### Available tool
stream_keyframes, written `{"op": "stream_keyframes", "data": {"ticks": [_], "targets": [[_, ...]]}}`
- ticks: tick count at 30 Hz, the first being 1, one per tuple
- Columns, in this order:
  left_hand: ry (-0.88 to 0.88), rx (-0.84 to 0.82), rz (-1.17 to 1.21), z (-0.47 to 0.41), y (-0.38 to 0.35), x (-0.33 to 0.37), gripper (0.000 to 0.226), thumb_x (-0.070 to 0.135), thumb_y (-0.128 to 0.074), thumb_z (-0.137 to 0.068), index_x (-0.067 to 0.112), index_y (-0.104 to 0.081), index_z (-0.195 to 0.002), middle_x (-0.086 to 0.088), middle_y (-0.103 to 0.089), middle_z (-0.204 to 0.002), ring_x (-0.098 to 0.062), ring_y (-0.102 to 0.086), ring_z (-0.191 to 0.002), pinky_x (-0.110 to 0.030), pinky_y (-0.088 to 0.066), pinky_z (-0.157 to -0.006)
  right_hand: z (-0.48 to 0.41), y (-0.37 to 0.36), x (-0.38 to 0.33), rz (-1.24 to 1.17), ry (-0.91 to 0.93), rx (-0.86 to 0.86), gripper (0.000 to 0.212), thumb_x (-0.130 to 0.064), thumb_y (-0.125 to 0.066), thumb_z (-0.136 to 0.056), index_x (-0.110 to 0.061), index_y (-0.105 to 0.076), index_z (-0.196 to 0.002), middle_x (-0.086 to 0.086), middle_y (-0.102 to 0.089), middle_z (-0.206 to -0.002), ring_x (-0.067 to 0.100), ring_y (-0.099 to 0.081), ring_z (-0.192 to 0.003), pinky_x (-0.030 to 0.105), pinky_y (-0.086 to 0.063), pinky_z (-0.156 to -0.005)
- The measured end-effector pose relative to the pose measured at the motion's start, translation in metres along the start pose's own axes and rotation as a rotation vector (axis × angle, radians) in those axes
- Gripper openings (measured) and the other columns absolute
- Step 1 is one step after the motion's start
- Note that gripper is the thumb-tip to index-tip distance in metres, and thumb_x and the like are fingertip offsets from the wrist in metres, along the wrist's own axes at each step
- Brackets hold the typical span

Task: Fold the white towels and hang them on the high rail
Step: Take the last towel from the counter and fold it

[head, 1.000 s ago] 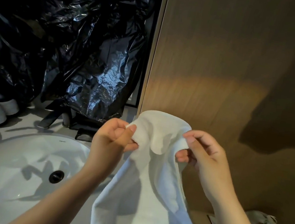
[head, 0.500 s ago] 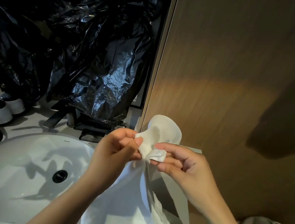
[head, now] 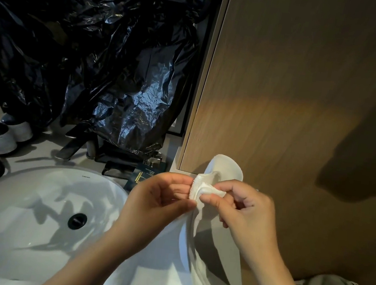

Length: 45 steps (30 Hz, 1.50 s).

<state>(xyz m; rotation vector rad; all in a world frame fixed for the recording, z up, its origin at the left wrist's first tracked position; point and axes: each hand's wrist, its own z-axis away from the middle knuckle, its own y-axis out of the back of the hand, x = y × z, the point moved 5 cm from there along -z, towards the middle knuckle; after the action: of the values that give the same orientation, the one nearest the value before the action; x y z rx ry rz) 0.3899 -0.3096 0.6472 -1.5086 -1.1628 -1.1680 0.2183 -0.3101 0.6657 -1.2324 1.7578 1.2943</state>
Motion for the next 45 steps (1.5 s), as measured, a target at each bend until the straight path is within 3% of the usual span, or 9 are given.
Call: {"op": "stream_keyframes", "data": {"ticks": [4,10,15,18,21,26,36,41,45], "targets": [[-0.041,0.001,-0.099,0.000,-0.002,0.003,0.028,0.013,-0.076,-0.073,0.021,-0.072,-0.099,0.003,-0.077,-0.088,-0.014,-0.074,-0.082,-0.020,-0.057,-0.073,-0.001,0.000,-0.002,-0.034,0.017,0.005,0.022,-0.049,-0.074,-0.071,-0.031,-0.076,-0.083,0.003,-0.060,-0.058,0.019,-0.056,-0.053,0.024,-0.047,-0.051],[-0.094,0.084,-0.211,-0.001,0.000,0.003,0.024,0.006,-0.076,-0.079,0.021,-0.074,-0.097,0.002,-0.076,-0.084,-0.015,-0.073,-0.077,-0.028,-0.059,-0.074,-0.002,0.001,-0.003,0.015,0.024,-0.021,0.017,-0.048,-0.075,-0.073,-0.033,-0.075,-0.081,0.001,-0.057,-0.056,0.018,-0.053,-0.053,0.025,-0.045,-0.051],[-0.147,0.225,-0.260,-0.009,0.018,0.010,0.025,0.000,-0.074,-0.081,0.023,-0.074,-0.091,0.002,-0.075,-0.081,-0.013,-0.071,-0.074,-0.018,-0.055,-0.069,-0.005,0.016,0.000,0.348,-0.020,-0.322,0.023,-0.061,-0.066,-0.079,-0.042,-0.069,-0.089,-0.007,-0.058,-0.055,0.010,-0.057,-0.053,0.030,-0.053,-0.059],[-0.169,0.240,-0.280,-0.016,0.020,0.016,0.021,0.001,-0.074,-0.081,0.017,-0.074,-0.094,0.000,-0.075,-0.082,-0.015,-0.072,-0.077,-0.023,-0.058,-0.073,-0.003,0.017,0.001,0.532,-0.023,-0.433,0.024,-0.062,-0.065,-0.080,-0.045,-0.064,-0.097,-0.012,-0.062,-0.062,0.009,-0.061,-0.058,0.034,-0.055,-0.058],[-0.228,0.254,-0.314,-0.021,0.022,0.024,0.021,-0.004,-0.072,-0.081,0.006,-0.073,-0.100,-0.006,-0.074,-0.087,-0.019,-0.071,-0.080,-0.028,-0.059,-0.077,-0.003,0.016,-0.001,0.596,0.001,-0.474,0.022,-0.069,-0.060,-0.077,-0.048,-0.058,-0.085,-0.014,-0.059,-0.067,0.010,-0.058,-0.059,0.028,-0.047,-0.050],[-0.230,0.270,-0.215,-0.031,0.038,0.031,0.020,-0.006,-0.069,-0.083,0.003,-0.071,-0.100,-0.012,-0.073,-0.088,-0.025,-0.071,-0.081,-0.026,-0.059,-0.077,-0.001,0.018,0.002,0.635,0.024,-0.486,0.030,-0.068,-0.058,-0.079,-0.038,-0.060,-0.082,-0.011,-0.056,-0.065,0.012,-0.055,-0.062,0.034,-0.044,-0.051],[-0.227,0.304,-0.285,-0.041,0.047,0.032,0.020,-0.003,-0.068,-0.084,0.012,-0.070,-0.097,-0.006,-0.072,-0.086,-0.008,-0.068,-0.075,-0.017,-0.056,-0.074,-0.001,0.015,0.019,0.739,0.058,-0.473,0.025,-0.065,-0.058,-0.083,-0.040,-0.054,-0.081,-0.023,-0.050,-0.063,-0.003,-0.057,-0.071,0.013,-0.037,-0.046],[-0.214,0.315,-0.313,-0.044,0.051,0.027,0.019,-0.002,-0.068,-0.085,0.012,-0.070,-0.098,-0.006,-0.072,-0.086,-0.010,-0.068,-0.076,-0.018,-0.057,-0.074,-0.001,0.017,0.027,0.849,0.160,-0.447,0.030,-0.066,-0.053,-0.084,-0.041,-0.057,-0.099,-0.022,-0.047,-0.058,0.002,-0.055,-0.061,0.014,-0.032,-0.046],[-0.200,0.348,-0.344,-0.048,0.061,0.024,0.028,0.000,-0.070,-0.084,0.027,-0.070,-0.091,0.008,-0.073,-0.078,-0.003,-0.068,-0.072,-0.013,-0.054,-0.069,-0.001,0.030,0.038,0.804,0.109,-0.352,0.027,-0.061,-0.056,-0.087,-0.049,-0.049,-0.111,-0.027,-0.051,-0.068,-0.003,-0.059,-0.073,0.011,-0.041,-0.050]]}}
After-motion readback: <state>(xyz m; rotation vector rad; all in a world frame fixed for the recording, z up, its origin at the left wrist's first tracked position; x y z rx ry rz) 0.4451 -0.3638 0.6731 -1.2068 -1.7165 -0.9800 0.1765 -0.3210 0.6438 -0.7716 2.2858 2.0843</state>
